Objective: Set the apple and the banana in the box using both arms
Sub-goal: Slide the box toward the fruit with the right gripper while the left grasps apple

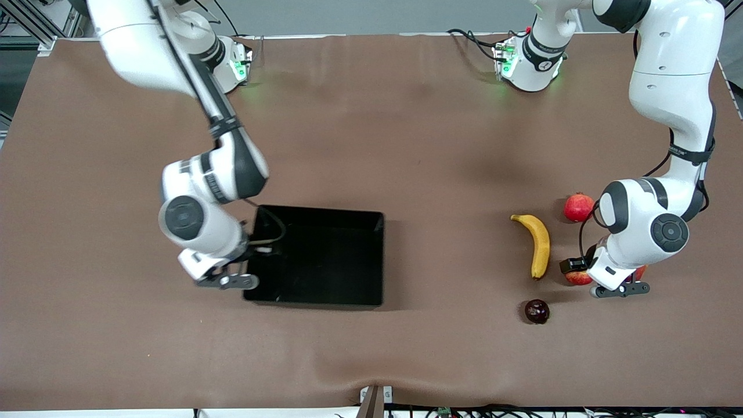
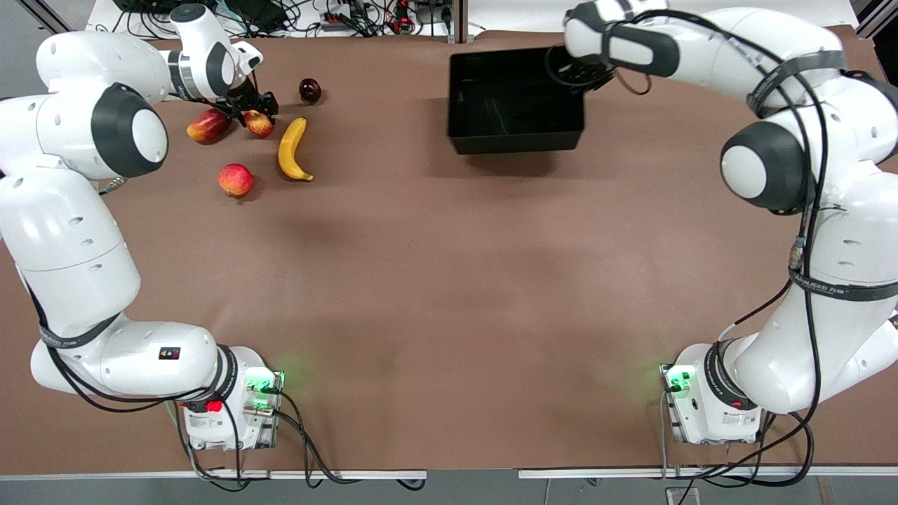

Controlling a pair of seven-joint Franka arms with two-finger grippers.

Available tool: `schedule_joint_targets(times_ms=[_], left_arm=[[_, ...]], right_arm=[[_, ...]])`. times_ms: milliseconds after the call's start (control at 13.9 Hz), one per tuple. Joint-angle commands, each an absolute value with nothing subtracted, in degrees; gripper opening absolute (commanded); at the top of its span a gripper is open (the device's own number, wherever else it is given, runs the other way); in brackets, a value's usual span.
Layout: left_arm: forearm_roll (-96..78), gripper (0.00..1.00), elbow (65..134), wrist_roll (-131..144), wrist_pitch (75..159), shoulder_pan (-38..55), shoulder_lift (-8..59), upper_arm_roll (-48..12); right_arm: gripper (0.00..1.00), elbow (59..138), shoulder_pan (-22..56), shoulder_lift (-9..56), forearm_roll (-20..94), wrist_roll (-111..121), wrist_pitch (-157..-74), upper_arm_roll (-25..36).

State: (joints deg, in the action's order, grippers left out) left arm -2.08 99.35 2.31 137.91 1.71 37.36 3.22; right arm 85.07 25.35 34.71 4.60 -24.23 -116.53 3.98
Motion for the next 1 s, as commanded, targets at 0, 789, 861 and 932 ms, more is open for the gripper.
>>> schedule_joint_targets(times_ms=[0,789,861,932], left_arm=[[-2.46,0.00,100.02,1.76,134.84,2.28,34.03,3.08],[-2.29,0.00,99.67,11.31,116.91,9.04,22.15,2.55],[-2.29,0.00,99.32,14.56,115.68,9.40,21.97,2.29],[-2.37,0.00,99.32,17.11,115.23,9.67,21.62,0.46]], right_arm=[[0.00,85.87,28.46,33.75,11.92,-29.08,-115.84,3.78],[0.42,86.22,35.42,38.76,16.26,-30.32,-119.53,3.87],[0.85,86.13,35.33,38.76,16.35,-30.41,-119.53,3.87],[1.00,86.22,35.33,38.59,16.26,-30.41,-119.27,3.87]])
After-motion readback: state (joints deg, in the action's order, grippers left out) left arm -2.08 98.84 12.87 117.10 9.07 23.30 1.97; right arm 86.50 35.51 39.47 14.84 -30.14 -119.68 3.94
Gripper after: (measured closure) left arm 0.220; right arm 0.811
